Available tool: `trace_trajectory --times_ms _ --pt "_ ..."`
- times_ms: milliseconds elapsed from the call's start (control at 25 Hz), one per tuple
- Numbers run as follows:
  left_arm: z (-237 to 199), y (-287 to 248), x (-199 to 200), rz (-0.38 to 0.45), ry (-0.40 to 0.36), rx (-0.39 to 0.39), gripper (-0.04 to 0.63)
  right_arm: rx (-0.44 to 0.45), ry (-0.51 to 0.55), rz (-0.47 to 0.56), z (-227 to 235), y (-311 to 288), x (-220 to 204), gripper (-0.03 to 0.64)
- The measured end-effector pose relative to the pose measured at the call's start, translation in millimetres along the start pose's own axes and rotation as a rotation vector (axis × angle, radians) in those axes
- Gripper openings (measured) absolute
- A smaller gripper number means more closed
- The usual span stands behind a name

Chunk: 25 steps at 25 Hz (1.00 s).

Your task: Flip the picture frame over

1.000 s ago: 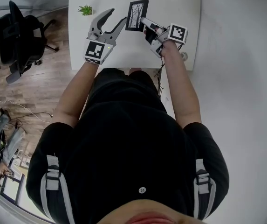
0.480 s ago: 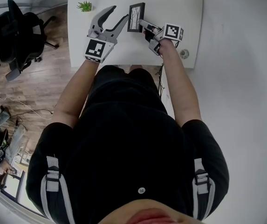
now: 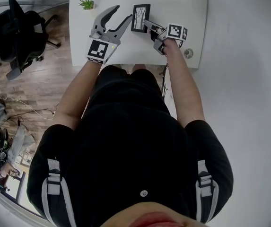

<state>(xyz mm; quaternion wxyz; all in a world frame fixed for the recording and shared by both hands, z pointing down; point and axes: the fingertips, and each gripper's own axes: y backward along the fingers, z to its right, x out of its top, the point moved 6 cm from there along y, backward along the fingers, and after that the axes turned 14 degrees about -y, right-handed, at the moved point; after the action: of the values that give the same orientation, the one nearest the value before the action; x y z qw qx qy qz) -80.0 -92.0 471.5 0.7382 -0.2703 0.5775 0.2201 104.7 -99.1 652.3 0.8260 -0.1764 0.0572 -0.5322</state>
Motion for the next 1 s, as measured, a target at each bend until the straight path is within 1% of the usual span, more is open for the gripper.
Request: trace_trajectory --times_ms 160,320,560,760,880,1000 --pt "1 0 0 -0.002 0.001 -0.002 0.213 -0.057 0.037 -0.006 3 3 3 0.08" --pt "10 0 4 0.001 -0.001 -0.007 0.213 -0.179 0.098 -0.017 16 14 0 0.091" --pt "9 -1 5 -0.002 -0.002 -0.005 0.213 -0.307 0.145 -0.04 36 16 6 0.1" --pt "5 1 1 -0.012 -0.001 0.005 0.213 -0.444 0.273 -0.065 41 12 15 0.123" --pt "3 1 0 -0.017 0.003 0.006 0.213 -0.518 0.372 -0.061 39 8 21 0.124" --pt "3 3 0 -0.019 0.003 0.008 0.213 -0.561 0.457 -0.048 34 6 25 0.114"
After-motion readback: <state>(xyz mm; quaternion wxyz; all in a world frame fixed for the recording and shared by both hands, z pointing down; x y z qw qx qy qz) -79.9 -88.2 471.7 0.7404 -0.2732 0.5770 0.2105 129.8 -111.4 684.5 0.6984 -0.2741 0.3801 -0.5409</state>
